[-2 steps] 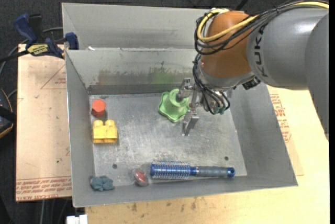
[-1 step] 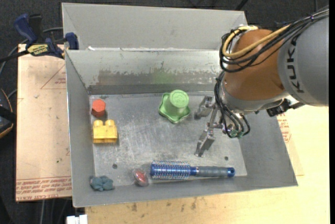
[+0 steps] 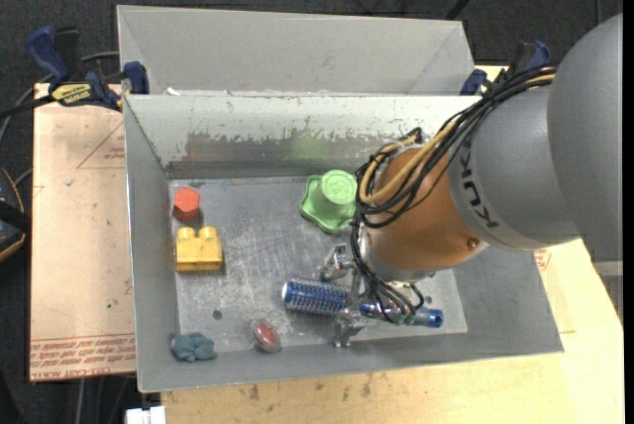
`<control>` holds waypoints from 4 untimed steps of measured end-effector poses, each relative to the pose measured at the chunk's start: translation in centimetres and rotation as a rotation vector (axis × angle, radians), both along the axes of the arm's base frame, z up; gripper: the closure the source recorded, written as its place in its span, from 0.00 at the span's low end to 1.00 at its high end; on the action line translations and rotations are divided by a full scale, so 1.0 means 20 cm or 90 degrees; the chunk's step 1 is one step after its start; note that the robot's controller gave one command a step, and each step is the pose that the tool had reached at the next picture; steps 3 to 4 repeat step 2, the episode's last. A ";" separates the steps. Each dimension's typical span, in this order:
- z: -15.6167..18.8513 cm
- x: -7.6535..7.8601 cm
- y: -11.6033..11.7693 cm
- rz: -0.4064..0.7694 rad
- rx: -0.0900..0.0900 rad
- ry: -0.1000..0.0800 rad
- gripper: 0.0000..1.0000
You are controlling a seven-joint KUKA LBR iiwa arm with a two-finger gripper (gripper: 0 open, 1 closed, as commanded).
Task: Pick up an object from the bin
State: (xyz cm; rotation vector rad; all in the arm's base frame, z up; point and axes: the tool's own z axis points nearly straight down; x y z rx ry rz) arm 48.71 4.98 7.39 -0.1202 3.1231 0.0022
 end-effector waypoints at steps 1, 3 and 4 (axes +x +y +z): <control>0.01 0.00 0.00 0.000 0.001 0.002 1.00; 0.98 -0.03 -0.13 0.012 -0.001 0.005 1.00; 0.98 -0.03 -0.13 0.012 -0.001 0.005 1.00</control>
Offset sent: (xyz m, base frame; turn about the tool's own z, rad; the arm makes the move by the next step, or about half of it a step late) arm 0.0000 0.0000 0.0000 0.0000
